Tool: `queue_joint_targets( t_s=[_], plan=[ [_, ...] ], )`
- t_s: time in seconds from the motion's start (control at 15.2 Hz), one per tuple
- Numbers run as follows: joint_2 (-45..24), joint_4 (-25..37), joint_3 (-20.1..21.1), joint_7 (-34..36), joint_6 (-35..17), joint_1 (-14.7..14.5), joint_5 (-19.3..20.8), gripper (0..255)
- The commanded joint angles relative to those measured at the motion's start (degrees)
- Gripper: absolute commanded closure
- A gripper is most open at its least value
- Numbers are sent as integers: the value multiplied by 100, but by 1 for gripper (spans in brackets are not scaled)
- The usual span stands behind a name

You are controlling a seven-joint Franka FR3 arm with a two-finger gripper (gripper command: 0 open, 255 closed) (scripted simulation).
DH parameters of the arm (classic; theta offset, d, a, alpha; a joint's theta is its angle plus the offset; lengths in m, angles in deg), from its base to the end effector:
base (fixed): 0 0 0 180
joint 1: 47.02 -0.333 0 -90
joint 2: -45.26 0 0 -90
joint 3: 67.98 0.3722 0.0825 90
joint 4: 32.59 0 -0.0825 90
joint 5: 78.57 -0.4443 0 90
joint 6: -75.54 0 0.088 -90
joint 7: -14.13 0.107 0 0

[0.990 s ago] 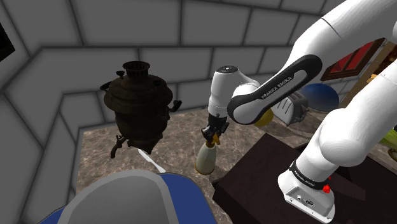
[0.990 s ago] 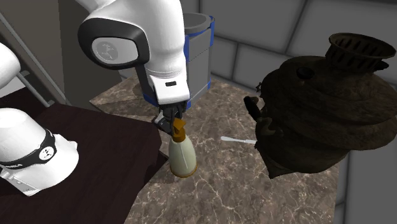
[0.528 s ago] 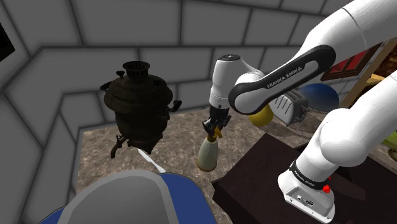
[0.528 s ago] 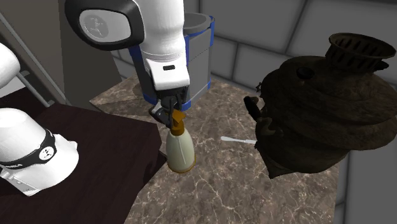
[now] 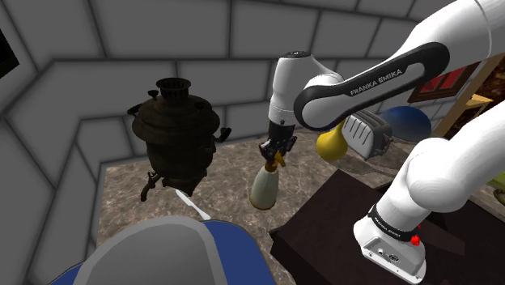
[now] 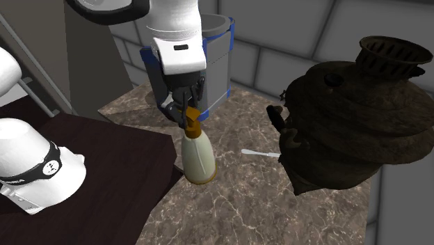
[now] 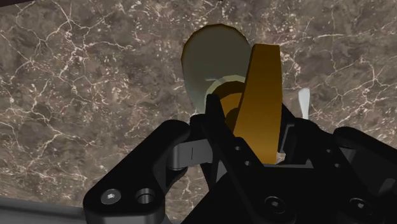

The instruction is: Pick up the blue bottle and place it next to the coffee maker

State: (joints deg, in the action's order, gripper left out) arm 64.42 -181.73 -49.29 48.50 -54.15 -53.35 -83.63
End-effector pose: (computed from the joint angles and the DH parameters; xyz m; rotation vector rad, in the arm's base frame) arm 0.3968 0.1844 0.3744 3.0775 -0.3684 0.0038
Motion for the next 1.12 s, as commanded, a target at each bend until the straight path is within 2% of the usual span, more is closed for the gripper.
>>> queue_joint_targets(
  t_s=[0.0,1.06],
  plan=[
    [123,60,-25,-27,181,-13,-23,255],
    [716,867,-200,-138,1572,-37,-55,255]
  ],
)
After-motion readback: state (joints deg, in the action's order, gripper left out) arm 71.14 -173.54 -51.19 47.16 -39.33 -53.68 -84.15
